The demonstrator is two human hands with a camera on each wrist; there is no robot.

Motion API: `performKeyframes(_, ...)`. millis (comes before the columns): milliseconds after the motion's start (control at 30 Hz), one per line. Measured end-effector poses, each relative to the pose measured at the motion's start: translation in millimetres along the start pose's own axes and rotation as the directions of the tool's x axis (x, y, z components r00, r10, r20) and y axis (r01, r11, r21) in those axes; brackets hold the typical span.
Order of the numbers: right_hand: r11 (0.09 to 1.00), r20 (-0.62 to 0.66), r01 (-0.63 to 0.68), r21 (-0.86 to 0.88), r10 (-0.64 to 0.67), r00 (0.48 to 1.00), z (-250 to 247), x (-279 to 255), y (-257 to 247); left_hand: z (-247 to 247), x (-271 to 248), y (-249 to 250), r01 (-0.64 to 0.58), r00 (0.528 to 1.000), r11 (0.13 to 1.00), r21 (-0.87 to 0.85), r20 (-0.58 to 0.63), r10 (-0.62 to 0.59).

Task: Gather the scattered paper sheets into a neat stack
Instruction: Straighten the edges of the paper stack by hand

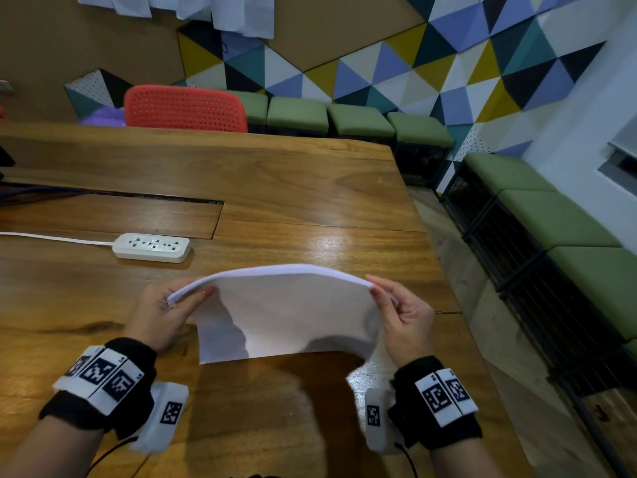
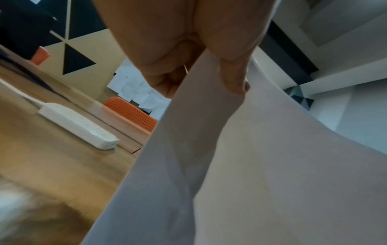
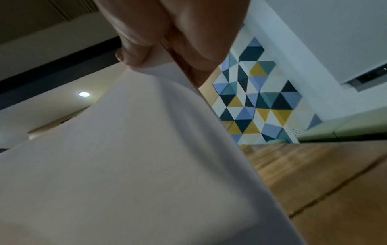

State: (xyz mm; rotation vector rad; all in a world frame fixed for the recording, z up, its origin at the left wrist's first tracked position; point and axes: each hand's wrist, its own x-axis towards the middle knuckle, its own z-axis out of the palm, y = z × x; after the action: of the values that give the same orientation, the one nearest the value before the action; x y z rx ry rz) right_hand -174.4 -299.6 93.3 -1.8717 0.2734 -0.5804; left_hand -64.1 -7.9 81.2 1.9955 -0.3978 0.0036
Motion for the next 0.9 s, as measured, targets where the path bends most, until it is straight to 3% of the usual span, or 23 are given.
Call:
performKeyframes(100,1.0,0.04,-0.002,-0.006,0.003,0.999,-2,1,-10,2,2,6,-0.071,0.997,0.996,0.049,-0.038,0.073)
performKeyframes(167,0.994,0.08,-0.102,0.028,0.1,0.992,-4,-4,-5,4,-1,5,-0.083,0.995,0.996,0.037,-0.054,0.084)
performKeyframes(267,0.943,0.173,-0.325,0.073,0.309,0.935,-1,-13,10,7,-5,-3,0.012,0.997,0.998,-0.063,-0.075,-0.016)
performKeyframes(333,0.907,0.138,-0.421,0.033,0.413,0.9,4,-13,15,8,-7,-4,0.076,0.995,0.993,-0.091,-0.057,-0.081)
performKeyframes(533,0.917,0.028,-0.396,0.055,0.395,0.918,13,-9,7,16,-12,9,0.045,0.987,0.997,-0.058,-0.15,-0.053)
performKeyframes(700,0.867,0.013,-0.498,-0.018,0.498,0.867,24,-19,32,31,-16,-2,0.236,0.966,0.968,-0.089,-0.085,-0.244)
performKeyframes(900,0.858,-0.035,-0.511,-0.051,0.51,0.86,27,-30,40,33,-17,-4,0.28,0.947,0.95,-0.139,-0.125,-0.297)
